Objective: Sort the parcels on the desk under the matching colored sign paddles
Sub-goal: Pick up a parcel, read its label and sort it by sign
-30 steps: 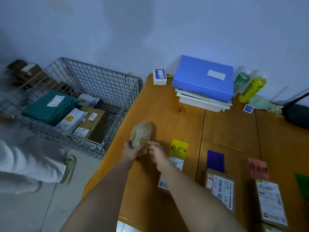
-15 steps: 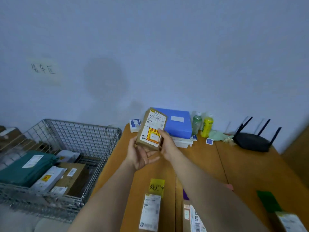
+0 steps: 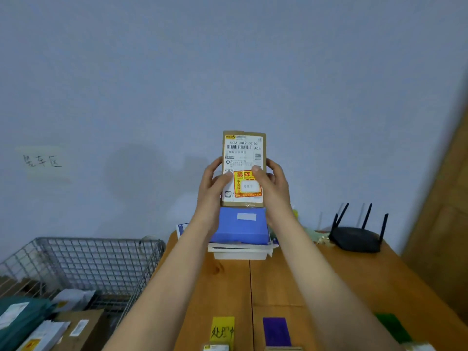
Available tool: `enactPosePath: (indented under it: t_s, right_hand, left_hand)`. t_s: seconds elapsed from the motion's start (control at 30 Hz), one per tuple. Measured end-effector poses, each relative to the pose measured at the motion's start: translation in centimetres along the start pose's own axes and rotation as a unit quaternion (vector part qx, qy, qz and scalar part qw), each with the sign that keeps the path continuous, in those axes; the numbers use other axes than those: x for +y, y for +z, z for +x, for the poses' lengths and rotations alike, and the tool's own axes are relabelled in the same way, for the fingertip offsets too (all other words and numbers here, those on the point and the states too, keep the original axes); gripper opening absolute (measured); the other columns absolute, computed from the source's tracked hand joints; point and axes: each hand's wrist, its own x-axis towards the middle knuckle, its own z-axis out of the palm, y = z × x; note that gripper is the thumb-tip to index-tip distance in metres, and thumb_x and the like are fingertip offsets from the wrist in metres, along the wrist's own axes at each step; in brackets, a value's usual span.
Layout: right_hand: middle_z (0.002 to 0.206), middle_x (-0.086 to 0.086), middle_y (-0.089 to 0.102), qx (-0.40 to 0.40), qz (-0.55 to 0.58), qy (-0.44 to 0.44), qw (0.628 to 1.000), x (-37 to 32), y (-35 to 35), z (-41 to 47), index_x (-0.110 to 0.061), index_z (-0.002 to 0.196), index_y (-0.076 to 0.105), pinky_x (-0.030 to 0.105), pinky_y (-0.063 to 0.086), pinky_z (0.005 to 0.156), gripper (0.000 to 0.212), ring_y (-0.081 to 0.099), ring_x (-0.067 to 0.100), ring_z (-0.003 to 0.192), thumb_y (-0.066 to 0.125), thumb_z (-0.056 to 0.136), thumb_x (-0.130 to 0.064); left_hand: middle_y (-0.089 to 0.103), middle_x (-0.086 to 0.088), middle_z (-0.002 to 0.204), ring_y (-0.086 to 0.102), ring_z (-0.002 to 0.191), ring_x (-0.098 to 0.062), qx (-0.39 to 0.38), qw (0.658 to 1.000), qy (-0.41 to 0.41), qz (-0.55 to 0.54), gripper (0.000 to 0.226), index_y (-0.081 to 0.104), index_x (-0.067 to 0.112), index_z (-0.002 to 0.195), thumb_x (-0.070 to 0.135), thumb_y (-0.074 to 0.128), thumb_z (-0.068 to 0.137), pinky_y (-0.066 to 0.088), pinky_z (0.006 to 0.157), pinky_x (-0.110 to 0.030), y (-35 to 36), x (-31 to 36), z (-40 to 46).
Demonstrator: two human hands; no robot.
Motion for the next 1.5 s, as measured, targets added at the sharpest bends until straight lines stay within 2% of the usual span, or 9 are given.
enactPosePath:
  t_s: [0.13, 0.33, 0.47, 0.67, 0.9, 1.13, 1.27, 1.4, 1.5]
  right_hand:
    - [0.090, 0.000, 0.069, -0.018, 0.034, -0.070, 0.997, -5.7, -0.4, -2.2, -0.037, 0.104, 0.054, 0.028, 0.059, 0.062, 0.024, 0.073, 0.015, 0.077, 0.062, 0.089, -0.021]
    - [0.087, -0.006, 0.071, -0.039, 0.050, -0.119, 0.991, -9.6, -0.9, -5.6, -0.040, 0.103, 0.055, 0.035, 0.060, 0.069, 0.029, 0.074, 0.019, 0.084, 0.066, 0.082, -0.022]
    - [0.085, -0.008, 0.073, -0.042, 0.056, -0.137, 0.988, -10.4, -1.2, -6.8, -0.041, 0.102, 0.056, 0.031, 0.060, 0.064, 0.034, 0.074, 0.019, 0.084, 0.070, 0.074, -0.028]
    - [0.085, -0.007, 0.072, -0.039, 0.069, -0.152, 0.985, -10.8, -1.2, -7.5, -0.041, 0.101, 0.058, 0.029, 0.059, 0.063, 0.032, 0.074, 0.020, 0.083, 0.066, 0.073, -0.027]
    - [0.085, -0.007, 0.073, -0.021, 0.059, -0.123, 0.990, -9.8, -0.9, -7.0, -0.038, 0.103, 0.056, 0.031, 0.060, 0.064, 0.030, 0.074, 0.017, 0.080, 0.068, 0.082, -0.021]
    - [0.087, -0.001, 0.071, 0.046, -0.028, -0.022, 0.998, -4.6, -1.2, -3.4, -0.026, 0.117, 0.052, 0.020, 0.054, 0.052, 0.031, 0.072, 0.008, 0.065, 0.063, 0.088, -0.023]
    - [0.088, -0.002, 0.070, 0.052, -0.064, 0.057, 0.995, 0.7, -2.4, -1.8, -0.020, 0.120, 0.052, 0.020, 0.056, 0.056, 0.033, 0.070, 0.011, 0.072, 0.062, 0.089, -0.025]
    - [0.101, 0.007, 0.071, 0.062, -0.093, 0.140, 0.984, 6.7, -3.7, -1.9, -0.011, 0.125, 0.053, 0.033, 0.059, 0.072, 0.042, 0.071, 0.022, 0.085, 0.063, 0.088, -0.027]
    - [0.108, 0.012, 0.071, 0.065, -0.098, 0.197, 0.973, 10.8, -4.5, -2.9, -0.008, 0.128, 0.055, 0.027, 0.056, 0.064, 0.047, 0.071, 0.022, 0.084, 0.066, 0.086, -0.027]
  left_hand:
    - [0.070, 0.002, 0.106, 0.073, 0.082, -0.014, -0.001, 0.996, 0.086, -0.002, 0.039, 0.049, 0.024, 0.130, 0.012, 0.053, 0.093, 0.058, 0.061, -0.023, 2.6, 4.8, -2.3]
    - [0.074, 0.007, 0.097, 0.074, 0.082, -0.018, -0.017, 0.989, 0.140, -0.030, 0.034, 0.053, 0.032, 0.116, 0.008, 0.054, 0.092, 0.058, 0.057, -0.024, 4.2, 8.4, -6.0]
    - [0.075, 0.008, 0.095, 0.074, 0.082, -0.017, -0.027, 0.985, 0.166, -0.035, 0.036, 0.054, 0.036, 0.110, 0.016, 0.060, 0.080, 0.058, 0.058, -0.025, 4.6, 9.4, -7.2]
    - [0.075, 0.007, 0.095, 0.074, 0.081, -0.018, -0.033, 0.984, 0.168, -0.055, 0.036, 0.054, 0.037, 0.108, 0.018, 0.060, 0.078, 0.058, 0.057, -0.025, 4.5, 10.1, -7.9]
    - [0.073, 0.008, 0.093, 0.074, 0.078, -0.014, -0.016, 0.987, 0.154, -0.044, 0.033, 0.051, 0.035, 0.110, 0.007, 0.052, 0.092, 0.057, 0.056, -0.022, 4.2, 9.3, -7.5]
    - [0.067, 0.009, 0.095, 0.071, 0.072, -0.007, 0.001, 1.000, 0.019, 0.001, 0.033, 0.045, 0.024, 0.127, 0.015, 0.048, 0.096, 0.058, 0.059, -0.021, 3.2, 3.4, -3.4]
    - [0.065, 0.006, 0.093, 0.069, 0.070, -0.008, 0.007, 0.998, -0.059, 0.023, 0.029, 0.047, 0.025, 0.123, 0.017, 0.050, 0.095, 0.055, 0.051, -0.019, 1.6, -1.6, -1.9]
    - [0.065, -0.001, 0.094, 0.066, 0.071, -0.012, 0.014, 0.987, -0.153, 0.036, 0.026, 0.047, 0.024, 0.120, 0.018, 0.051, 0.094, 0.054, 0.051, -0.023, -0.4, -6.4, -2.6]
    - [0.065, -0.001, 0.088, 0.063, 0.068, -0.012, 0.017, 0.975, -0.217, 0.053, 0.030, 0.047, 0.021, 0.124, 0.019, 0.051, 0.094, 0.048, 0.053, -0.024, -2.0, -9.6, -3.9]
